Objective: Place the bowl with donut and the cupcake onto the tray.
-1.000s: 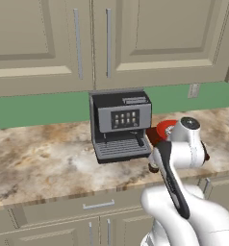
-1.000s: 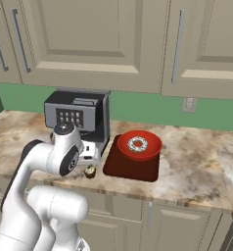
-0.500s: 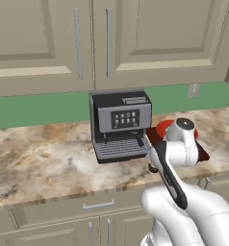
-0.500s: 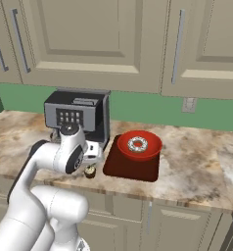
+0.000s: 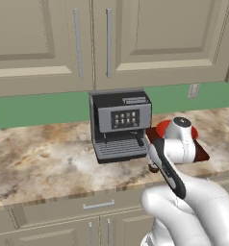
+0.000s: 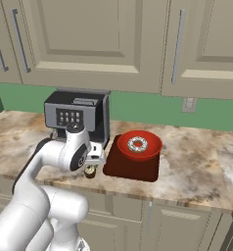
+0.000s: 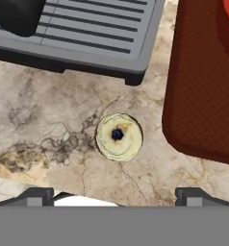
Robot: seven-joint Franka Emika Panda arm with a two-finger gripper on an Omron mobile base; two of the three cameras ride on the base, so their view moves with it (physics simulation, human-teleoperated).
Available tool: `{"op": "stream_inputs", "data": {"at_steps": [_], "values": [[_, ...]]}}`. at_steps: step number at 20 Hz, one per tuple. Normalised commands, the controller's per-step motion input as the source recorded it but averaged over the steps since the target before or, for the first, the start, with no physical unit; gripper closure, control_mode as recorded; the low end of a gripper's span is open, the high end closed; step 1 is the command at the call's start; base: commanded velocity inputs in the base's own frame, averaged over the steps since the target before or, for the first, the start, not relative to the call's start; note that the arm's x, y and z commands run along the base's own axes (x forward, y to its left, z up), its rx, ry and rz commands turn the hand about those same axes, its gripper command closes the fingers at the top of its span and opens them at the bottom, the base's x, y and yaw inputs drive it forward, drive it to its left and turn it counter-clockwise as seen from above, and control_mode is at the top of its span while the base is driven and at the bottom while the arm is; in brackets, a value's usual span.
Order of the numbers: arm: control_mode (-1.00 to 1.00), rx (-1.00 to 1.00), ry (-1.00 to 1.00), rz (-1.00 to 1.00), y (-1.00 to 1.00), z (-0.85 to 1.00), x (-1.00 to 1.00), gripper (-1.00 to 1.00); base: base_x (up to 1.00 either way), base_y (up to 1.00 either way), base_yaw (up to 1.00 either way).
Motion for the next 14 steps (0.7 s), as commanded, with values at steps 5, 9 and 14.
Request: {"op": "stream_inputs", "data": {"at_steps": [5, 9, 14], "values": [[-1.00, -0.01, 0.00, 0.00, 0.09, -0.19, -0.03, -1.00, 0.00, 0.00, 0.00], [-1.00, -0.02, -0.11, 0.00, 0.33, -0.57, -0.13, -1.00, 0.00, 0.00, 0.00], [-1.00, -0.05, -0.16, 0.00, 0.10, -0.42, 0.04, -1.00, 0.00, 0.00, 0.00]]}}
